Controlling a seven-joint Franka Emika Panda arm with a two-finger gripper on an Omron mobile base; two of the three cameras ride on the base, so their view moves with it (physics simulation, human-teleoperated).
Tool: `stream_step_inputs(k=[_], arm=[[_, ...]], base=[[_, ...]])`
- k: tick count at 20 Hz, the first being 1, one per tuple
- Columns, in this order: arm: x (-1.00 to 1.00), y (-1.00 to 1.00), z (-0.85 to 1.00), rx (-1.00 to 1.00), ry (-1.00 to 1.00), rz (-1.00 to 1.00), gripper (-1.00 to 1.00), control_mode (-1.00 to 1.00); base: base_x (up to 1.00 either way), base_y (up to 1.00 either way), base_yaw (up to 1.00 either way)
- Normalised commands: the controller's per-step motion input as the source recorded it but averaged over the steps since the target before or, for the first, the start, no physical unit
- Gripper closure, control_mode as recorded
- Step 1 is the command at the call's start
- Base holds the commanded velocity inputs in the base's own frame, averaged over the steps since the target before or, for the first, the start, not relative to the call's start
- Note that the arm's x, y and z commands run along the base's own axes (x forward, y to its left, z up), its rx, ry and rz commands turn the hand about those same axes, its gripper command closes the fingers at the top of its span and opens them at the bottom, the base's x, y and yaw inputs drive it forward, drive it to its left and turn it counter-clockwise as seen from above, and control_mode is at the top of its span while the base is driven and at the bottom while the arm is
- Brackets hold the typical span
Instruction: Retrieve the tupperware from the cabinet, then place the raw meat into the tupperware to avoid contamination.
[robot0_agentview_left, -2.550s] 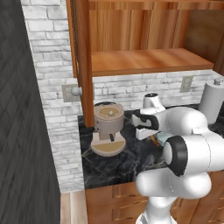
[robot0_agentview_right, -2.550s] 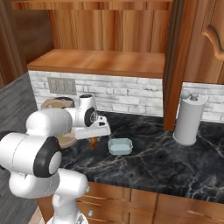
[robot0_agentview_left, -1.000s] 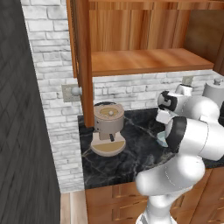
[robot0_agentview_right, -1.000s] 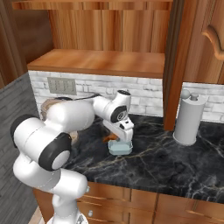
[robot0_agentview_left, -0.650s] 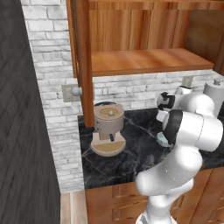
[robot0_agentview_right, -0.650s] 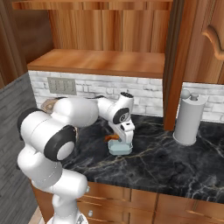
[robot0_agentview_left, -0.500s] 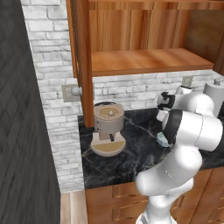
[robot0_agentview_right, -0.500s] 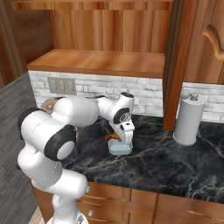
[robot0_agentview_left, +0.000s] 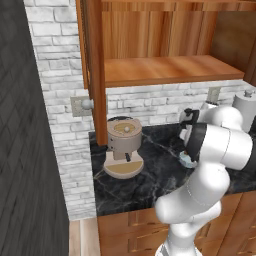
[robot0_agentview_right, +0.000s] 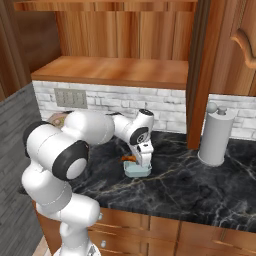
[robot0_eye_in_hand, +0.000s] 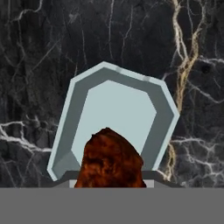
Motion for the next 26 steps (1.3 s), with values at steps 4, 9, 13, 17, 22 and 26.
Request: stream_step_inputs(k=[4, 9, 13, 17, 22, 26], arm=[[0.11, -0.24, -0.23, 0.0, 0.0, -0.01, 1.0, -1.0], [0.09, -0.28, -0.23, 0.0, 0.0, 0.0, 1.0, -1.0], [0.0, -0.08, -0.06, 0.0, 0.0, -0.01, 1.0, -1.0], [0.01, 0.0, 0.0, 0.0, 0.0, 0.0, 1.0, -1.0], [0.08, 0.0, 0.0, 0.0, 0.0, 0.0, 1.0, -1.0], [0.17, 0.0, -0.08, 0.0, 0.0, 0.0, 1.0, -1.0]], base=[[0.0, 0.0, 0.0], [0.0, 0.0, 0.0], [0.0, 0.0, 0.0], [0.0, 0.0, 0.0], [0.0, 0.0, 0.0], [0.0, 0.0, 0.0]])
